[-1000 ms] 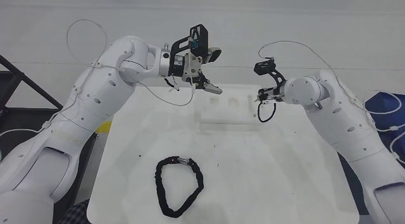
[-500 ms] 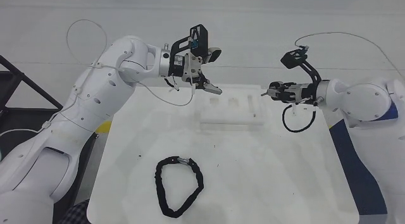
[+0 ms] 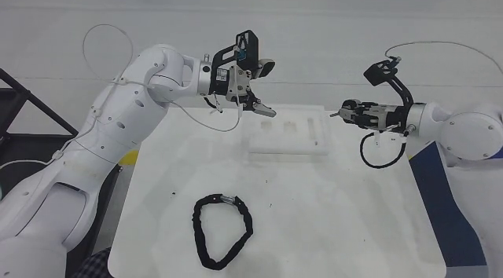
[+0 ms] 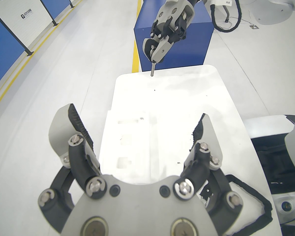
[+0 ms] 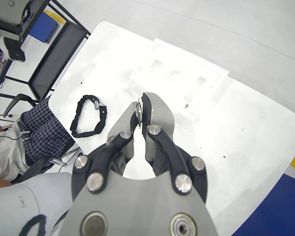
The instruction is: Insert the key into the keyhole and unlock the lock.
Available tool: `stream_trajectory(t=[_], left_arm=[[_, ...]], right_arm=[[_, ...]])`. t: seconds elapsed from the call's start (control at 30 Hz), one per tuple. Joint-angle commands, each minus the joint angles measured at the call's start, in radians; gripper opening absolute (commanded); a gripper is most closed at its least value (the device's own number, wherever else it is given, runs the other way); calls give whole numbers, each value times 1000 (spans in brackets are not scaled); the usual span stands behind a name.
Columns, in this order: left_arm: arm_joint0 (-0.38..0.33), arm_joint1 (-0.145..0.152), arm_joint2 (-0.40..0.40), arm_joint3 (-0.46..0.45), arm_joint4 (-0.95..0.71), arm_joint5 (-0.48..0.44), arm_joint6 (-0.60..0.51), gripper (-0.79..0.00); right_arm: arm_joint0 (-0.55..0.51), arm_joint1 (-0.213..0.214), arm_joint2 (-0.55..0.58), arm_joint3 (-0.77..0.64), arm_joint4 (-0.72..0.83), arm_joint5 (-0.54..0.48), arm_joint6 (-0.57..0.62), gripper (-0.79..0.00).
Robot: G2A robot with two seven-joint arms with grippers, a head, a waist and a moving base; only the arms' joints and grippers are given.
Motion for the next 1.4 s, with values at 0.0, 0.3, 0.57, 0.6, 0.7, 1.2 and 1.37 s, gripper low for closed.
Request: stream_trajectory(t=[0.0, 0.3, 0.57, 0.6, 0.7, 1.2, 1.37], left_arm=[[0, 0, 0, 0, 0, 0, 0, 0], [61, 9, 66, -65, 89, 0, -119, 0], [80, 26, 207, -84, 82, 0, -134, 0], [79, 29, 232, -80, 76, 0, -131, 0], [60, 39, 322, -97, 74, 0, -133, 0], [50, 102, 467, -42, 134, 0, -7, 0], [50, 102, 467, -42, 134, 0, -7, 0]], right_arm=[[0, 0, 0, 0, 0, 0, 0, -785], [0, 0, 0, 0, 0, 0, 0, -785], [0, 0, 0, 0, 0, 0, 0, -785], [0, 0, 0, 0, 0, 0, 0, -785], [0, 0, 0, 0, 0, 0, 0, -785], [0, 0, 0, 0, 0, 0, 0, -785], [0, 0, 0, 0, 0, 0, 0, -785]])
